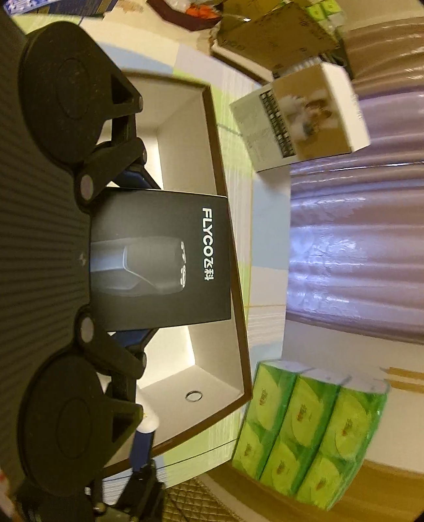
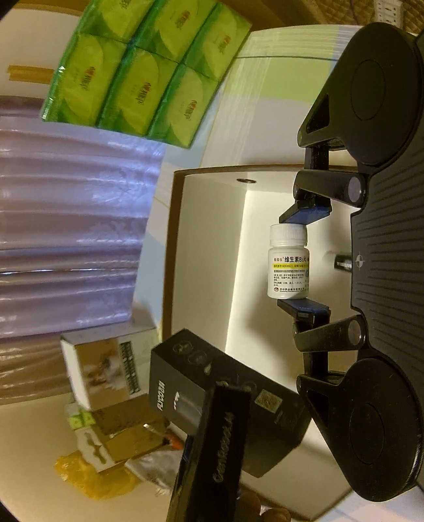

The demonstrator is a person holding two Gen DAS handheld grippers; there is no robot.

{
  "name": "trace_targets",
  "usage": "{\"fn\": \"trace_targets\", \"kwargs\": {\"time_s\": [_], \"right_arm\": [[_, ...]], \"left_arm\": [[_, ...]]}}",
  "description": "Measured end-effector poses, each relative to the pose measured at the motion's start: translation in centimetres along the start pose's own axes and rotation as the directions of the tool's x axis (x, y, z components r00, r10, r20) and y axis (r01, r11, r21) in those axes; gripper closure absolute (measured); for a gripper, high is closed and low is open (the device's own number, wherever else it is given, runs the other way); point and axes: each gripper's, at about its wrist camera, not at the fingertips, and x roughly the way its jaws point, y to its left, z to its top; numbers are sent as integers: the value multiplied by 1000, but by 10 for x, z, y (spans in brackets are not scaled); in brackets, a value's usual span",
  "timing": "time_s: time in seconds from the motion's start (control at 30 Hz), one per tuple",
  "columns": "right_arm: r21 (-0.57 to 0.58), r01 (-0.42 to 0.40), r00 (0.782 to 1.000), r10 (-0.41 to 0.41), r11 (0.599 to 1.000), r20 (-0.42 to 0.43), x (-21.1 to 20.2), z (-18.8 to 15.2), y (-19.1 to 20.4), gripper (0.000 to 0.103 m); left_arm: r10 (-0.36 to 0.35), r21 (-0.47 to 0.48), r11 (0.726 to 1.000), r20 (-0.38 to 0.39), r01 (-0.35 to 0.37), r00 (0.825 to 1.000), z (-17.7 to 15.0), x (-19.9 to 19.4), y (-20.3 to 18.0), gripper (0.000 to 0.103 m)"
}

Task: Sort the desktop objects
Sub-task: 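Carry the shaver box and pill bottle over the cardboard box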

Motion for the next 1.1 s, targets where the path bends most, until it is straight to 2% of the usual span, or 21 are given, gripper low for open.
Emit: {"fn": "trace_targets", "kwargs": {"time_s": [0.27, 0.5, 0.63, 0.9, 1.1], "right_arm": [[-69, -6, 1000, 5, 998, -28, 26, 4, 0, 59], [-103, -5, 1000, 2, 995, -22, 31, 7, 1, 59], [-109, -6, 1000, 3, 994, -21, 31, 7, 1, 59], [-108, -13, 1000, 10, 994, -25, 31, 9, 2, 59], [-124, -8, 1000, 6, 992, -15, 33, 11, 5, 59]], "left_arm": [[7, -16, 1000, -44, -8, 999, 3, 42, -8, 27], [3, -38, 999, -71, -6, 997, 2, 66, -8, 27], [0, -27, 1000, -55, -1, 998, 3, 67, -9, 25], [-1, -27, 1000, -91, -2, 996, -3, 66, 1, 24], [26, -18, 999, -84, -28, 996, -3, 56, 13, 22]]}}
